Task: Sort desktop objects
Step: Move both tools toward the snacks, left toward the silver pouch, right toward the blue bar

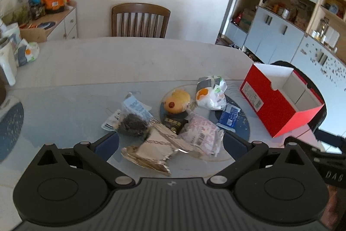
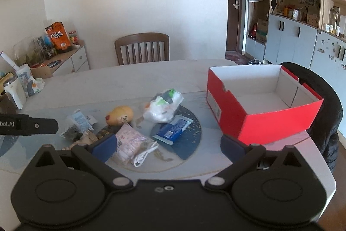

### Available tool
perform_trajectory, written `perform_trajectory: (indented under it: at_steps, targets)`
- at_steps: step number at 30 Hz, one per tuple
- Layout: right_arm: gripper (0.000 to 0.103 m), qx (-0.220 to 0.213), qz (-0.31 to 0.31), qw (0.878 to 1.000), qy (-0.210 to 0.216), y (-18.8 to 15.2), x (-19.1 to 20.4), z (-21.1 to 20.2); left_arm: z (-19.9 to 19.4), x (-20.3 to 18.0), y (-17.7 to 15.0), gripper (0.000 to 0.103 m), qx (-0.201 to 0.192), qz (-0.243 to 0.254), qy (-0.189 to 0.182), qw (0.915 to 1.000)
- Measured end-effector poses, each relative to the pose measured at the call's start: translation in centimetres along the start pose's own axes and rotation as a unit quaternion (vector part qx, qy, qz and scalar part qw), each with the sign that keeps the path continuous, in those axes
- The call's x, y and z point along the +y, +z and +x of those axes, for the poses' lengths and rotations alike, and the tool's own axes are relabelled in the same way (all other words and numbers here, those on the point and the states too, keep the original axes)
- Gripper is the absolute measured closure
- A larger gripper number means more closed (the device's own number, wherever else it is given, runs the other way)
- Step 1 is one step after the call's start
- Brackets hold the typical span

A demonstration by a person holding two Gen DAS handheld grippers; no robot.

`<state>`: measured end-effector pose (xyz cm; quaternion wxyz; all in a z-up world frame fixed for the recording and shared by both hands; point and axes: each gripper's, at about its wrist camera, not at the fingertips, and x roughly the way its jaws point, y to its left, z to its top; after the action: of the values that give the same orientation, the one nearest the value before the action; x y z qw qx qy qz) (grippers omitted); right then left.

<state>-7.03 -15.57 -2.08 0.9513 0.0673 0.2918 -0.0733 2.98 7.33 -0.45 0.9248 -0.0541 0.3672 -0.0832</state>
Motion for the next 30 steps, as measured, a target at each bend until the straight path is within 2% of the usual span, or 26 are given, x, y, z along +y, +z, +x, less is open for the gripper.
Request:
perform_trajectory:
  at_steps: [2,12,21,30]
  targets:
    - [0.001,0.0,0.005,1.0,-0.004,0.0,0.4,0.2,0.3,0.6,-0.2,0.0,0.0,0.014,-0.001,0.9999]
    - [0.001,0.017,0.001,1.0,-0.014,-0.3,2.5,2.0,2.1,2.0,-1.4,0.0,0.006,0.085,-0.054,0.9949]
    - [0.003,0.021,0.008,1.0,-0.022,0.9,1.6,4.3,4.2,2.3,-1.8,0.0,0.002,0.089,-0.045,0.995]
    - [0.003,0.039,-0.02,0.999,-0.002,2.0,-0.9,8.9,7.4,1.3,-2.5,0.0,0.0,0.093,-0.009,0.9957]
